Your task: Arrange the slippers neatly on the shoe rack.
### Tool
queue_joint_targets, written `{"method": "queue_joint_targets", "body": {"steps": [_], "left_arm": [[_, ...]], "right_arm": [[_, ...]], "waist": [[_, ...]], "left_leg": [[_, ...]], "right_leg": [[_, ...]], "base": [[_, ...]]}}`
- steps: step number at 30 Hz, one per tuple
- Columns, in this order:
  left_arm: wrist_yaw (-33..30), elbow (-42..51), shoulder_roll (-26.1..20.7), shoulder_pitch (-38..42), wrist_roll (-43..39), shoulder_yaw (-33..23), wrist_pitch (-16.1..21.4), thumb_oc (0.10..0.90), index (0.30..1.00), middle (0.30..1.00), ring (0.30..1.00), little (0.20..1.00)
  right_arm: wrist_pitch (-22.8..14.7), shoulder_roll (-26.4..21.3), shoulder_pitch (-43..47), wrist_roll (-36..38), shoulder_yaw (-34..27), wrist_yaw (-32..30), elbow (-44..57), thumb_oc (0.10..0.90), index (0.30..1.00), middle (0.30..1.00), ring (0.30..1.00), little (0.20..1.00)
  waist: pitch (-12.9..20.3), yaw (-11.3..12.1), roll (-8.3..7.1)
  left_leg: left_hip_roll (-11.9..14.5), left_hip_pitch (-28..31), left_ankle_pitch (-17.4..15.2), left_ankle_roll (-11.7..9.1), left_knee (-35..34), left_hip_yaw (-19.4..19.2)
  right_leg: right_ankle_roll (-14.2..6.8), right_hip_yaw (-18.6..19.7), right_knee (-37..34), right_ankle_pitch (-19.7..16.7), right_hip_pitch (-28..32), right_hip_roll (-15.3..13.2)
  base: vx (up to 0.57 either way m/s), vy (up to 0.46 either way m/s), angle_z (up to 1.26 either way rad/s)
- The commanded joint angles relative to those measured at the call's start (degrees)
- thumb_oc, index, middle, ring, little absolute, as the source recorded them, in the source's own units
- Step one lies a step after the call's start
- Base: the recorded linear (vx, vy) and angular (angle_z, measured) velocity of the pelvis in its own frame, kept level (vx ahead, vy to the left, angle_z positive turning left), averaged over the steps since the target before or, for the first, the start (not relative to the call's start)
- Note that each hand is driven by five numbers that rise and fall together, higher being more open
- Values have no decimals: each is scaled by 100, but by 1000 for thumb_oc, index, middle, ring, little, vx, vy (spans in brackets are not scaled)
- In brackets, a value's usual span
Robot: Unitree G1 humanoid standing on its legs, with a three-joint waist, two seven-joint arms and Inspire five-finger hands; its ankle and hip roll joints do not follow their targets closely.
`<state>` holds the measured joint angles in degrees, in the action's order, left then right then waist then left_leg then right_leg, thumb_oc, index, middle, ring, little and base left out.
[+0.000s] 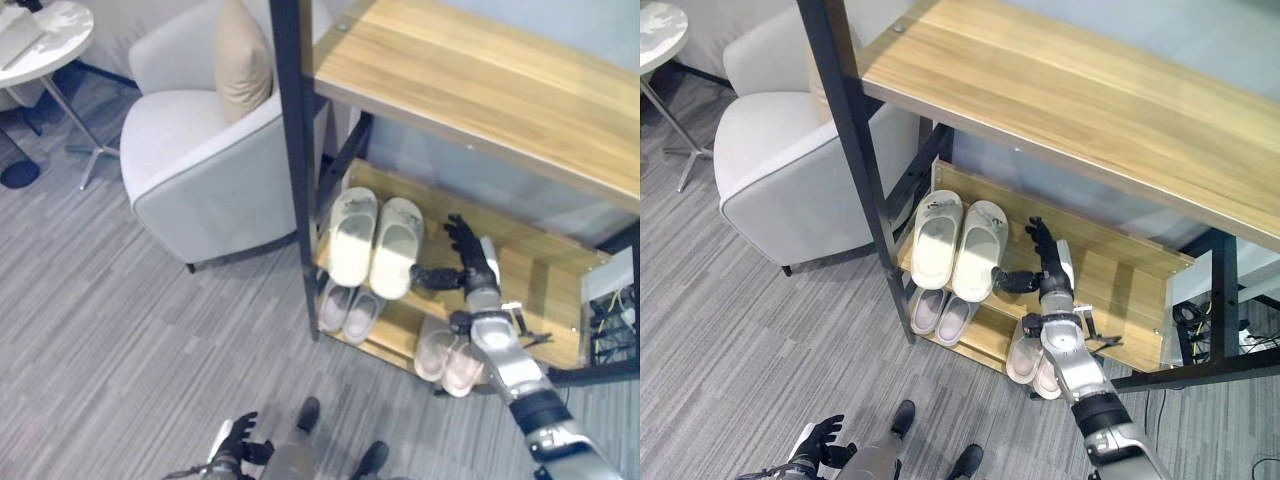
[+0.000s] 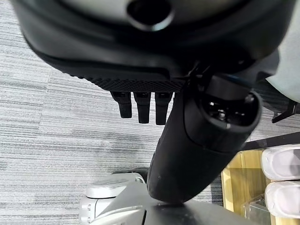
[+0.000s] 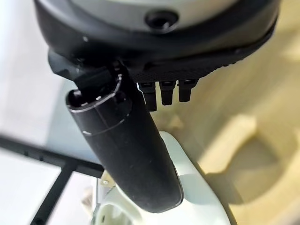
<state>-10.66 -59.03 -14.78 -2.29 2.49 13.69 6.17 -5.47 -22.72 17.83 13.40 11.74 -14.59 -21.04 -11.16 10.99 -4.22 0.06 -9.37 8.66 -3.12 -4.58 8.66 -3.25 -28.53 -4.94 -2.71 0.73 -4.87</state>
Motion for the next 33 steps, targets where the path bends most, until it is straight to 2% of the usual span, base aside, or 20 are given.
{"method": "queue_joint_targets", "body": {"steps": [1,2,9,25,33], "left_arm": [[64,-311,81,-36,-14,236,81,800,900,900,900,900],[79,-311,95,-23,-22,262,76,800,900,900,900,900],[74,-293,116,-45,-52,324,67,800,900,900,900,900],[-144,-347,202,12,-106,401,25,800,900,900,900,900],[-205,-368,193,16,-132,335,34,800,900,900,900,900]], "right_arm": [[-898,83,15,955,-169,276,761,800,900,900,900,900],[-944,246,-110,1407,-140,418,776,800,900,900,900,900],[-999,586,-348,2324,38,712,795,800,900,900,900,900],[-947,1105,-389,2562,806,773,1128,800,900,900,900,900],[-898,964,-323,2335,731,699,1116,800,900,900,900,900]], "waist": [[464,-87,-112],[472,-108,-91],[479,-145,-76],[455,-198,-83],[471,-201,-82]], "left_leg": [[216,260,-597,-227,-42,-363],[216,278,-606,-229,-42,-385],[223,311,-626,-230,-42,-411],[231,387,-657,-200,-42,-461],[220,411,-668,-189,-42,-463]], "right_leg": [[-384,438,101,445,59,-353],[-383,442,101,440,61,-353],[-375,483,90,443,74,-340],[-357,550,121,442,71,-329],[-362,529,122,429,94,-347]], "base": [[18,4,-5],[14,3,-4],[8,1,-2],[1,1,-1],[1,2,-1]]}}
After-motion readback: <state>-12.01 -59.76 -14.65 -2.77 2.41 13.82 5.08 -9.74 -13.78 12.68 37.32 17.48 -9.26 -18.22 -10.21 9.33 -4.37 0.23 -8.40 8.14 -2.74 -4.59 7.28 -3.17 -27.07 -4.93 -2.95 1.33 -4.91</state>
